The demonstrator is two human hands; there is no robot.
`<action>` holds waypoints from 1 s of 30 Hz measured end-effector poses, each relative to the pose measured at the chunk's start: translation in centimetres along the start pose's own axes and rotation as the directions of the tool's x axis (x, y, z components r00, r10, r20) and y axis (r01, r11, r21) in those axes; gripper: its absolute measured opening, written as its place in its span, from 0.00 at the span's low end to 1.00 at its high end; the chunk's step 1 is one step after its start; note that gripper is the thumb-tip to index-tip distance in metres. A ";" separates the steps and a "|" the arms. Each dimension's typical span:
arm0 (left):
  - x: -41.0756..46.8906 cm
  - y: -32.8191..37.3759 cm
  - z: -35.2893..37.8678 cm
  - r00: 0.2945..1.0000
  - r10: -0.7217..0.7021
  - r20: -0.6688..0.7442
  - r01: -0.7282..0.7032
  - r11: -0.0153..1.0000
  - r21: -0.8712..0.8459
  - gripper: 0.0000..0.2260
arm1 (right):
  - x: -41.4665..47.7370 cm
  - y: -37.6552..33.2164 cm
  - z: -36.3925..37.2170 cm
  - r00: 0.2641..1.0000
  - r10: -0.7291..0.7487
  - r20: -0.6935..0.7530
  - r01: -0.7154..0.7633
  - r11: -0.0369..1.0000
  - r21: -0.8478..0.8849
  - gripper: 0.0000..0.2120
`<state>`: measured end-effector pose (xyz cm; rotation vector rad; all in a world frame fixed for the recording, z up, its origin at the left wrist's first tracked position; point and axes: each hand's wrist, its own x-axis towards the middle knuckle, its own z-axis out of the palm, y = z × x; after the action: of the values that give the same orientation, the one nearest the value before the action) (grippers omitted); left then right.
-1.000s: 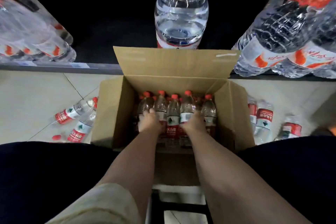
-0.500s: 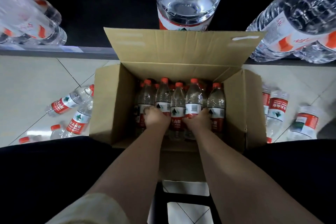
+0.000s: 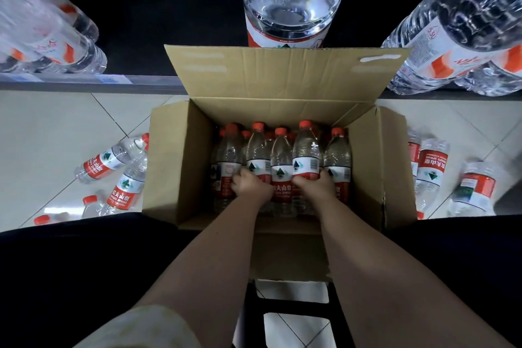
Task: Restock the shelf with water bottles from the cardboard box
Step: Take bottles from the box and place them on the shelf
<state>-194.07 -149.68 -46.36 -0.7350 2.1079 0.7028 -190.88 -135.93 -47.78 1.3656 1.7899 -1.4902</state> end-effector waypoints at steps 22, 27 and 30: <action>-1.8 1.3 -2.5 0.945 -0.050 0.322 0.224 0.817 -0.532 0.31 | -1.6 -1.8 -2.7 0.973 0.115 0.201 -0.146 0.978 0.149 0.34; -2.3 1.0 -3.4 0.960 0.024 0.278 0.151 0.793 -0.590 0.34 | -4.9 -3.5 -3.5 0.964 0.038 0.264 -0.078 0.987 0.143 0.29; -2.7 -0.1 -3.8 0.965 0.063 0.254 0.114 0.771 -0.626 0.36 | -7.5 -4.6 -4.3 0.948 -0.028 0.317 -0.032 0.983 0.183 0.23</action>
<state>-194.36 -151.63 -42.16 -0.9615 1.5950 1.4583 -190.68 -134.67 -38.05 1.1277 1.4775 -1.7987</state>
